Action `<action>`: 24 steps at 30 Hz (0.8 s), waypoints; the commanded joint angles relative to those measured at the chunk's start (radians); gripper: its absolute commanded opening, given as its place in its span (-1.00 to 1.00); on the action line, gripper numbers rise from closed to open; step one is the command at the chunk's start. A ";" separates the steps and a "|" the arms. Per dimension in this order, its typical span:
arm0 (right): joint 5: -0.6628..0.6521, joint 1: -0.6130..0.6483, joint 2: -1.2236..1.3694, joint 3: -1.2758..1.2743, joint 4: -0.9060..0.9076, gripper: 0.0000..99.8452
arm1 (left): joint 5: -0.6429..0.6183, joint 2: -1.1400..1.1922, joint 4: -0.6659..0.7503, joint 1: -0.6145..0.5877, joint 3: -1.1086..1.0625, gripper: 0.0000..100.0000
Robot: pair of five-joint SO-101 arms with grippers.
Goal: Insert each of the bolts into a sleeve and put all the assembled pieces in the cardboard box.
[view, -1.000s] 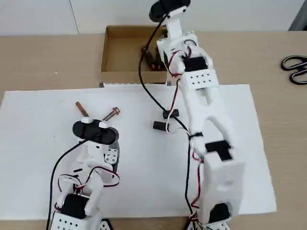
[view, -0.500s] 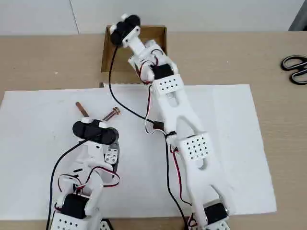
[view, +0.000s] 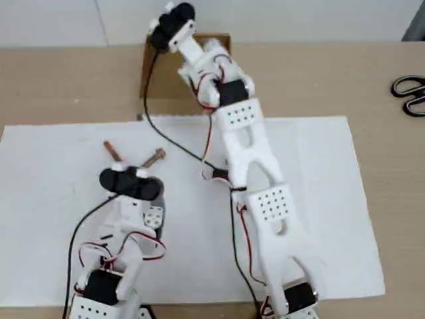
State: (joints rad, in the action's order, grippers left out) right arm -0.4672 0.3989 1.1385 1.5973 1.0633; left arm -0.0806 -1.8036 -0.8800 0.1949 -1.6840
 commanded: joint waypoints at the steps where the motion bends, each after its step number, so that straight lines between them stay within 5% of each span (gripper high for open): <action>1: -0.008 -0.027 -0.036 0.083 0.148 -0.86 | 0.000 -0.011 0.002 -0.009 0.002 -0.99; 13: -0.006 -0.033 -0.185 0.084 0.607 -0.94 | 0.000 -0.011 0.002 -0.009 0.002 -0.99; 24: 0.014 -0.056 -0.318 -0.117 0.639 -0.83 | 0.086 -0.011 0.020 -0.184 0.002 -0.98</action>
State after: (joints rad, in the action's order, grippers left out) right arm -0.4672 0.3544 0.9298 1.5773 1.6909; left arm -0.0284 -1.8036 -0.8800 0.0414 -1.6840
